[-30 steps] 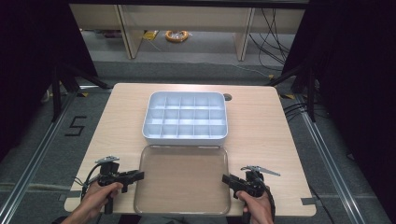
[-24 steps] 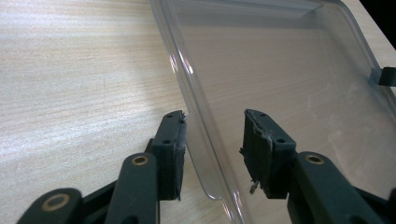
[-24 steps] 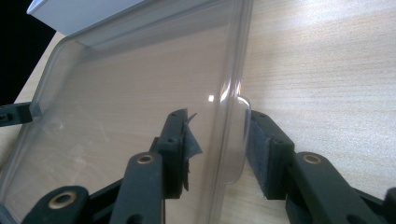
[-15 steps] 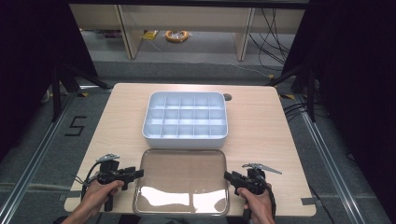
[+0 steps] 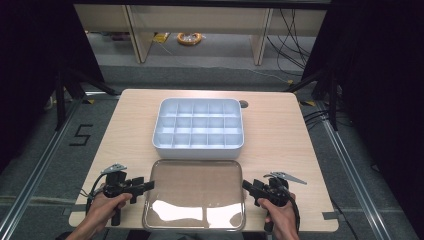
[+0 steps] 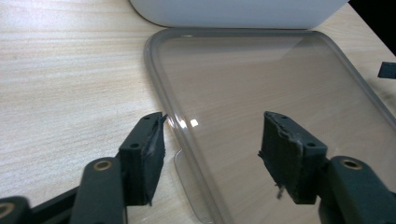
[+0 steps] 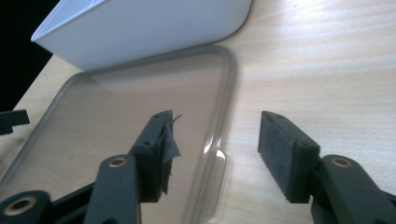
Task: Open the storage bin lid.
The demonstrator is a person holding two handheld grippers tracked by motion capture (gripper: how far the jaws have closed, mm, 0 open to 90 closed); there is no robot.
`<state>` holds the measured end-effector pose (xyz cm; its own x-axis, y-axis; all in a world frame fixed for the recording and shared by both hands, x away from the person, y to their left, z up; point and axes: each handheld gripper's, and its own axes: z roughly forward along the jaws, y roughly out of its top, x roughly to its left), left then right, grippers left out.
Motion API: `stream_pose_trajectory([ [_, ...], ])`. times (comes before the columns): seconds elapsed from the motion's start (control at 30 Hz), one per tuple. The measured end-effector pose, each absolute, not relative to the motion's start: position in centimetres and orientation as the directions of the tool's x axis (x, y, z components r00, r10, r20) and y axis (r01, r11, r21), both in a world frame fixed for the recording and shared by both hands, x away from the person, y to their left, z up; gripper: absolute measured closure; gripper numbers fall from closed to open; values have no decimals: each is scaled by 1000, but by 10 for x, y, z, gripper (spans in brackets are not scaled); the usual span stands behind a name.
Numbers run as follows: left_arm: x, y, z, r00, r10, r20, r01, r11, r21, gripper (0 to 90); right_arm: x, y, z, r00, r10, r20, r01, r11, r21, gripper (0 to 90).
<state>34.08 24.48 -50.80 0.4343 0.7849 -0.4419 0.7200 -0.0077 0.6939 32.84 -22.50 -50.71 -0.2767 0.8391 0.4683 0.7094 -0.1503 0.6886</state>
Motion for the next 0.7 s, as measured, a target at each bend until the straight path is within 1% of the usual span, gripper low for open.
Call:
stream_pose_trajectory([
  [0.03,341,245,-508,435,785,-442,719,-7,695,371,326,-223,-503,-243,830,502,732,-183,656,423],
  [0.07,341,245,-507,436,784,-442,718,-7,696,358,328,-224,-505,-271,841,467,707,-155,690,411],
  [0.13,340,244,-507,438,780,-447,713,1,701,335,328,-226,-504,-284,850,444,702,-131,700,382],
  [0.23,340,245,-505,456,761,-461,711,-1,703,292,327,-226,-504,-287,842,457,705,-138,696,344],
  [0.37,338,243,-504,483,738,-471,700,-2,714,253,325,-224,-500,-330,836,438,695,-99,712,310],
  [0.4,338,243,-503,486,736,-471,699,-4,715,248,324,-224,-500,-341,843,416,685,-81,724,297],
  [0.43,337,243,-503,490,734,-471,696,-3,718,244,321,-220,-496,-305,839,450,708,-116,697,282],
  [0.47,337,242,-502,492,731,-473,695,-3,719,237,322,-222,-497,-341,848,407,679,-77,730,271],
  [0.5,336,242,-502,490,736,-468,694,-4,720,234,322,-222,-496,-341,851,399,679,-71,731,269],
  [0.53,335,242,-502,493,731,-471,688,4,725,232,319,-219,-494,-315,845,433,699,-102,708,269],
  [0.57,335,242,-501,499,729,-469,691,-8,723,227,321,-222,-494,-346,857,381,676,-54,735,269],
  [0.7,333,242,-500,512,726,-458,684,-22,729,207,318,-220,-491,-362,862,355,651,-39,758,270],
])
